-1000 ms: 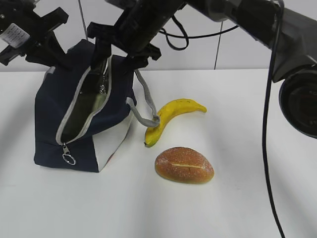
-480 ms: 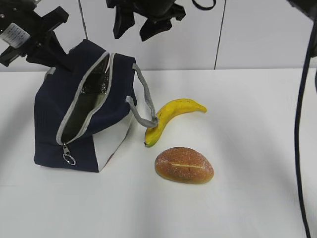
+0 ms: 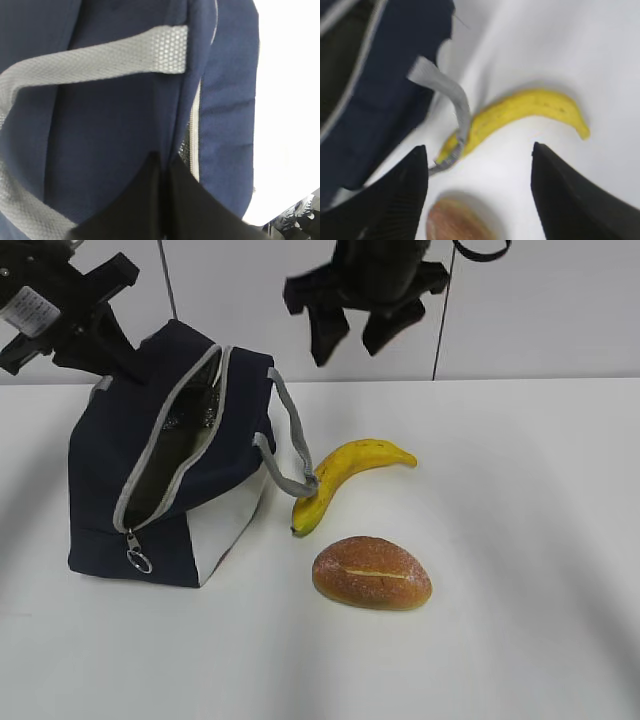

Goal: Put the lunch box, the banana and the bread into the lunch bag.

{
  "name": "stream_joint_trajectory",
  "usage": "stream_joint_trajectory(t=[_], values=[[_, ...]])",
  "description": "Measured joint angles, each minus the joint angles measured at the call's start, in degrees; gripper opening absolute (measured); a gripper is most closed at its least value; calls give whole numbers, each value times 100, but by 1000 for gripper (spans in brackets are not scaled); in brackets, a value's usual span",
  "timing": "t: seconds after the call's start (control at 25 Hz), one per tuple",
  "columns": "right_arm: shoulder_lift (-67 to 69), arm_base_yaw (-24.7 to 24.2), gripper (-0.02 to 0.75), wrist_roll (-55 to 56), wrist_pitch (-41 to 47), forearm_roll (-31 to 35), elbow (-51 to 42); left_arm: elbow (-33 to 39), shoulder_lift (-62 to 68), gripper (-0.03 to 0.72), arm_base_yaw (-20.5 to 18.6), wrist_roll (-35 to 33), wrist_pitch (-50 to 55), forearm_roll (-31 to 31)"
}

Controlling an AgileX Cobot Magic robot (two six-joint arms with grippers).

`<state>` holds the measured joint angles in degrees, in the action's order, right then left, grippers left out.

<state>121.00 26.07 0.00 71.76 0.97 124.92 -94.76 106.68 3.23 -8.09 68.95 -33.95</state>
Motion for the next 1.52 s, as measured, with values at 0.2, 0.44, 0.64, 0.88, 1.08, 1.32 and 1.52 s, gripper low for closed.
stream_joint_trajectory(t=[0.2,0.44,0.64,0.88,1.08,1.32,1.52], values=[[-246,0,477,0,-10,-691,-1446,0,0,-3,0,0,5,0],[6,0,477,0,-54,-767,-1861,0,0,-3,0,0,5,0],[323,0,477,242,-110,-767,-1882,0,0,-3,0,0,5,0],[508,-138,477,1908,-716,-463,-1882,0,7,-3,0,0,0,0],[549,-305,477,2857,-1563,164,-1882,0,7,-3,0,0,0,0],[557,-350,477,3779,-2045,332,-1882,0,7,-3,0,0,0,0],[738,-361,477,4441,-2239,809,-1882,0,7,-3,0,0,0,0]])
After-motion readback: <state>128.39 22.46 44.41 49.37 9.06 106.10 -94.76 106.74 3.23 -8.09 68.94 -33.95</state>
